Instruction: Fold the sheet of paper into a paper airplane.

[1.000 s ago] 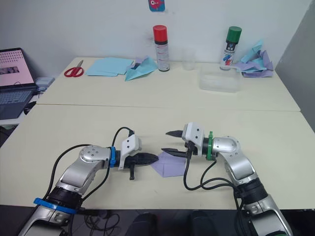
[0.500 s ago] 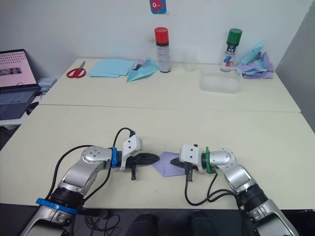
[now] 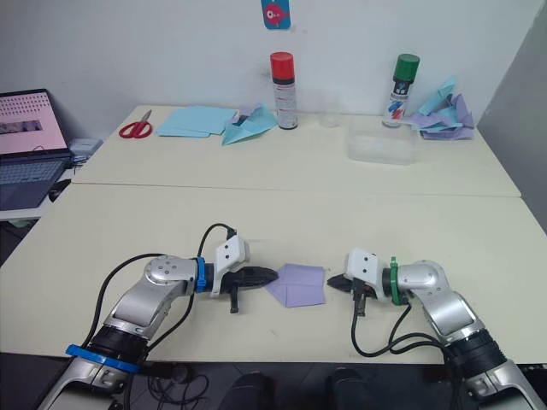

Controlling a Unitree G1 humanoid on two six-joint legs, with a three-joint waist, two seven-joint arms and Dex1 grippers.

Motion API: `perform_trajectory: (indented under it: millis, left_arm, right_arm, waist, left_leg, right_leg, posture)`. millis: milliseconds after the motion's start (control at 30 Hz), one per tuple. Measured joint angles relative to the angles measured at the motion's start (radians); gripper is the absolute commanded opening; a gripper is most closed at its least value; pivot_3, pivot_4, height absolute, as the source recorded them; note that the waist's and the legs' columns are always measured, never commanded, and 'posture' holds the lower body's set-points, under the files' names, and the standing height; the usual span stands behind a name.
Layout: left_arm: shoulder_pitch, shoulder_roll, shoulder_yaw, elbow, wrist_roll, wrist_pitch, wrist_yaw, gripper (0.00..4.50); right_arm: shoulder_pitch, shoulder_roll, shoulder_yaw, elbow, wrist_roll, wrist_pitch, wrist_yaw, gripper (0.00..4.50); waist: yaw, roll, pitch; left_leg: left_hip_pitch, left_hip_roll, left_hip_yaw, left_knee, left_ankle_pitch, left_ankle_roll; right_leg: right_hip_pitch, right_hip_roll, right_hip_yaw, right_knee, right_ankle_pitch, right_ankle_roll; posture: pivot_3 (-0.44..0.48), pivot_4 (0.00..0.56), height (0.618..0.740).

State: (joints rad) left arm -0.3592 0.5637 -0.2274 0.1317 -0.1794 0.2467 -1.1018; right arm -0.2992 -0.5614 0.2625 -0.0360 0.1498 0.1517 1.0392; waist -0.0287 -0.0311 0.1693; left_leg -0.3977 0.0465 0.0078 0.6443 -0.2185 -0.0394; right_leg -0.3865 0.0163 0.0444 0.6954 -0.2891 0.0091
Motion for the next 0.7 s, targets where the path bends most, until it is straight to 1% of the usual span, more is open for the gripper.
perform_trajectory:
  millis: [100,167,300,367,500,700]
  left_arm:
    - [-0.001,-0.002,-0.001,0.002,0.000,-0.002,0.000,0.00]
    - [-0.003,-0.002,-0.002,0.007,0.000,-0.007,-0.001,0.00]
    - [-0.010,-0.008,-0.003,0.018,-0.001,-0.012,-0.002,0.00]
    - [-0.012,-0.009,-0.001,0.019,-0.002,-0.010,-0.001,0.00]
    - [-0.011,-0.023,0.003,0.009,-0.017,0.011,0.007,0.00]
    - [-0.004,-0.073,-0.003,-0.048,-0.026,0.042,0.038,0.00]
  right_arm:
    - [-0.012,0.044,-0.005,-0.036,0.030,-0.009,-0.001,0.01]
    - [-0.029,0.065,0.009,-0.032,0.016,-0.012,-0.011,0.01]
    - [-0.059,0.092,0.104,0.067,-0.123,-0.039,-0.069,0.01]
    - [-0.072,0.104,0.121,0.099,-0.145,-0.053,-0.081,0.01]
    - [-0.089,0.104,0.131,0.107,-0.166,-0.057,-0.077,0.01]
    - [-0.096,0.100,0.135,0.107,-0.167,-0.063,-0.061,0.01]
  waist:
    - [0.000,0.000,0.000]
    - [0.000,0.000,0.000]
    - [0.001,0.000,0.000]
    - [0.001,0.000,0.000]
    - [0.001,0.000,0.000]
    - [0.000,-0.001,0.001]
  left_leg:
    - [0.000,0.000,-0.001,0.000,0.000,0.000]
    - [0.000,0.000,-0.001,0.000,0.000,0.000]
    - [-0.001,-0.001,0.000,0.000,0.000,0.000]
    - [0.000,0.000,0.000,0.000,0.000,0.000]
    - [-0.001,0.000,-0.001,0.000,0.000,0.000]
    - [-0.002,0.000,-0.001,-0.001,0.000,0.000]
  right_leg:
    - [0.000,0.000,-0.001,0.000,0.000,0.000]
    - [0.000,0.000,0.000,0.000,0.000,0.000]
    - [-0.001,0.000,0.000,0.000,0.000,0.000]
    - [-0.001,0.000,0.001,0.000,0.000,0.000]
    - [-0.001,0.000,0.000,0.000,0.000,0.000]
    - [-0.001,0.000,0.000,-0.002,0.000,0.000]
  posture:
    - [0.000,0.150,0.740]
    - [0.000,0.150,0.740]
    - [0.000,0.150,0.740]
    - [0.000,0.150,0.740]
    - [0.000,0.150,0.740]
    - [0.000,0.150,0.740]
